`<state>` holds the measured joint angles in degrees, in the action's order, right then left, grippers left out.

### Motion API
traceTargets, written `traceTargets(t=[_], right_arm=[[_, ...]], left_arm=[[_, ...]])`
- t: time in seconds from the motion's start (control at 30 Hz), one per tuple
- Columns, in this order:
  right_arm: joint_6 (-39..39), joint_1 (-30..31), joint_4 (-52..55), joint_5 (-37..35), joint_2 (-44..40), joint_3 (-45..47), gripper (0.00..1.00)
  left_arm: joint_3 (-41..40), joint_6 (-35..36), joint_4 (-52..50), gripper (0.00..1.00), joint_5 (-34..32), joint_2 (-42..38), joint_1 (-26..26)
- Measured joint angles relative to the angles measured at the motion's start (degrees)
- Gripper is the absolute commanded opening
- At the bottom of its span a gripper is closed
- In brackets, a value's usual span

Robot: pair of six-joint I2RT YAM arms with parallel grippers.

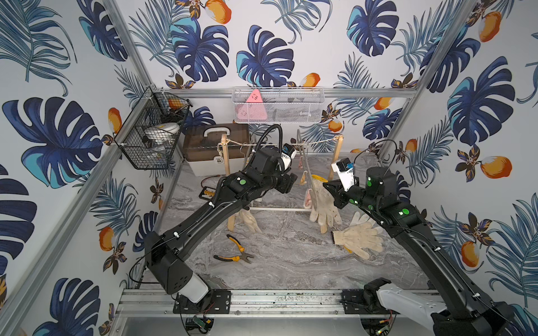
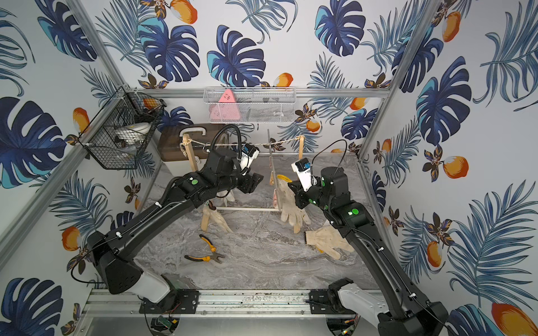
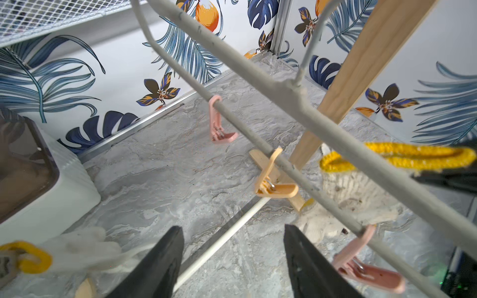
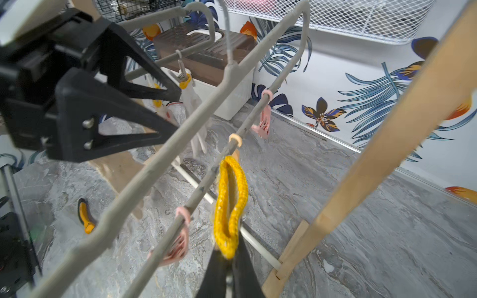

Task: Clip the gloves onto a hanger to dry
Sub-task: Open the clamp at the hanger.

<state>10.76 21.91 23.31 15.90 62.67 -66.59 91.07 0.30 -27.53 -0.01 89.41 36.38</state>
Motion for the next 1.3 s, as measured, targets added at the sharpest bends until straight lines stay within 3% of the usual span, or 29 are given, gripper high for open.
traceTargets(t=[0.33, 0.63, 1.03, 1.3], right_arm=[[-5.6, 0.6, -2.9, -12.5, 6.1, -3.6, 0.0], [-13.3, 7.8, -7.8, -23.1, 8.5, -4.7, 0.0], [-16.1, 9.2, -12.4, -26.9, 15.5, -4.6, 0.0], [-14.6, 9.2, -16.7, -25.2, 18.1, -4.1, 0.0]], left_arm=[[0.9, 5.6, -0.4, 0.68, 0.3, 2.5, -0.3], [2.1, 5.8, -2.6, 0.69, 1.8, 3.7, -0.3], [-0.1, 7.4, -0.4, 0.7, 2.5, 3.6, -2.4], [-3.3, 11.9, 4.9, 0.7, 11.4, 1.5, -5.5]])
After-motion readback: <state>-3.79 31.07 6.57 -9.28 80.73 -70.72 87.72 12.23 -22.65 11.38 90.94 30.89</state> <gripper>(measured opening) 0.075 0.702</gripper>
